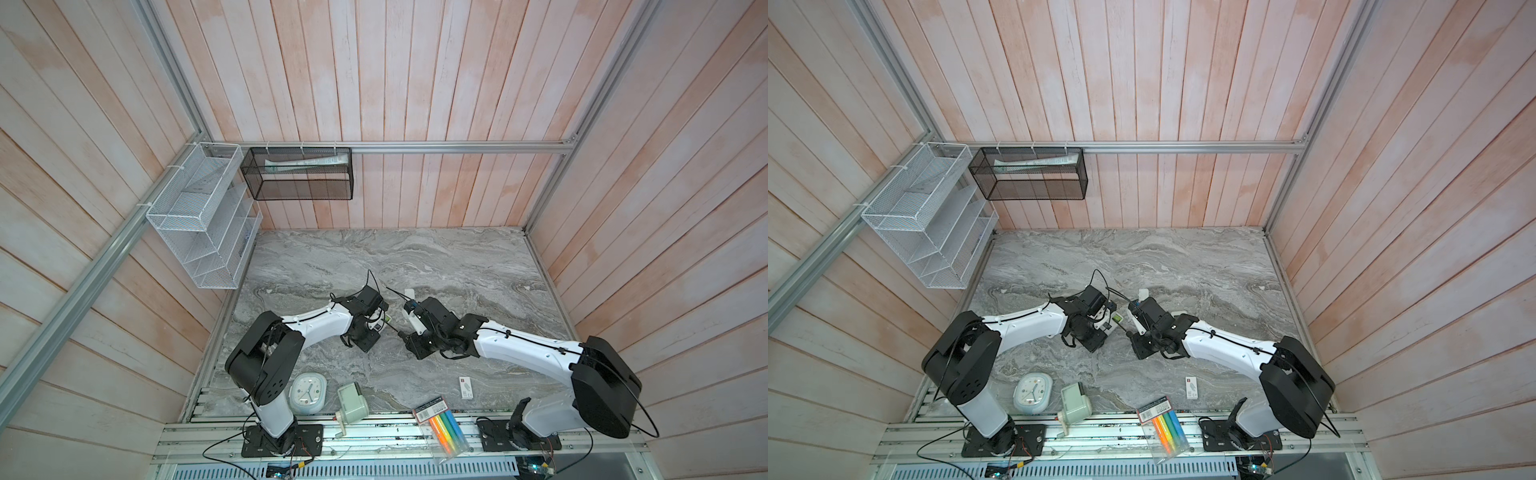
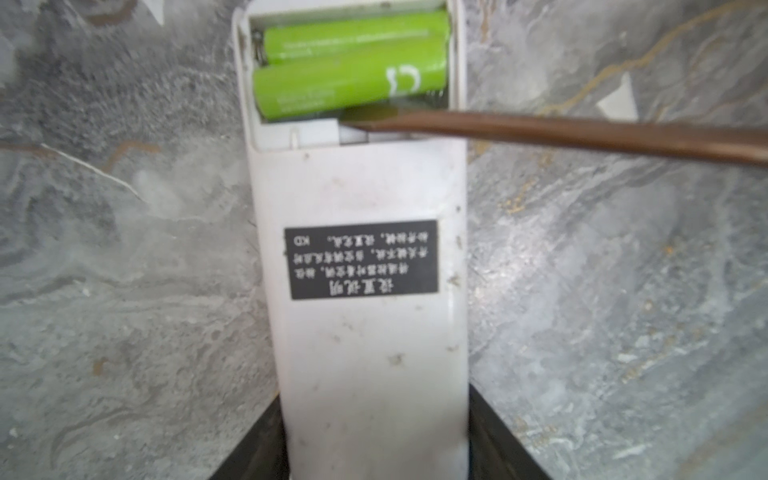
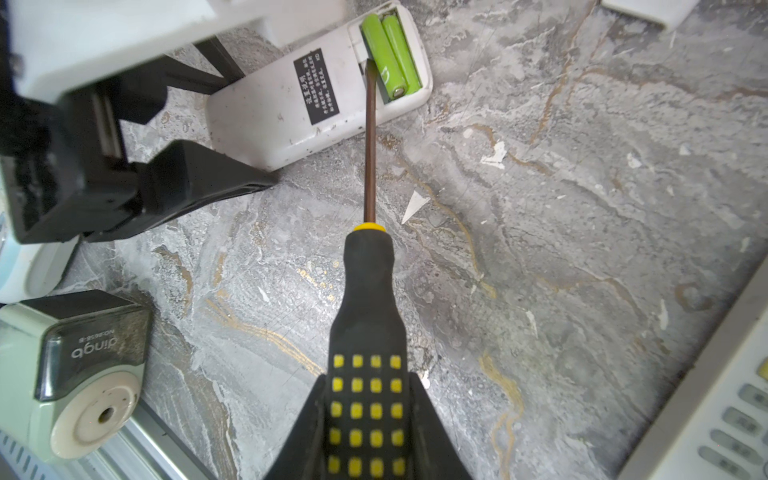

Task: Unload the batteries from the remote control
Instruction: 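Lever the nearer green battery out with the screwdriver tip in the right gripper, then lift the screwdriver away from the remote with the right gripper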

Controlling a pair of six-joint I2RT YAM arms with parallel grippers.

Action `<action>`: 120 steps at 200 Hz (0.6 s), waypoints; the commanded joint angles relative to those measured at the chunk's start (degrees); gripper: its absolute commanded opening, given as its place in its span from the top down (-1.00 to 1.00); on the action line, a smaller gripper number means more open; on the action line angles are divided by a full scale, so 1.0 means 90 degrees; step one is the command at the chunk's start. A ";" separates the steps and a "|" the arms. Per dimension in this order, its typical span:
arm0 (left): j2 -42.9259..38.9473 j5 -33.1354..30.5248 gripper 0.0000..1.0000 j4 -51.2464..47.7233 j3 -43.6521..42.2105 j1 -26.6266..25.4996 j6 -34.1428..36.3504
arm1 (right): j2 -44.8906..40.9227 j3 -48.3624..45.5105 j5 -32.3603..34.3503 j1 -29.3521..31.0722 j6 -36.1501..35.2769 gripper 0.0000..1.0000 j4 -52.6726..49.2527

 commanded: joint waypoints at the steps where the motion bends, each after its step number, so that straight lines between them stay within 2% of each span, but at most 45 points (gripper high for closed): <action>1: 0.0059 -0.0069 -0.25 -0.0020 0.0153 -0.0025 0.0003 | 0.0085 -0.0035 0.0163 -0.0045 0.0075 1.00 0.0261; 70: 0.0078 -0.0077 -0.24 -0.0150 0.0261 -0.0021 0.0003 | -0.0483 -0.0608 0.0293 -0.0054 0.0312 1.00 0.1043; 120: 0.0088 -0.0092 -0.25 -0.0258 0.0263 -0.0079 0.0100 | -0.0521 -0.0704 0.0239 -0.0103 0.0321 1.00 0.1226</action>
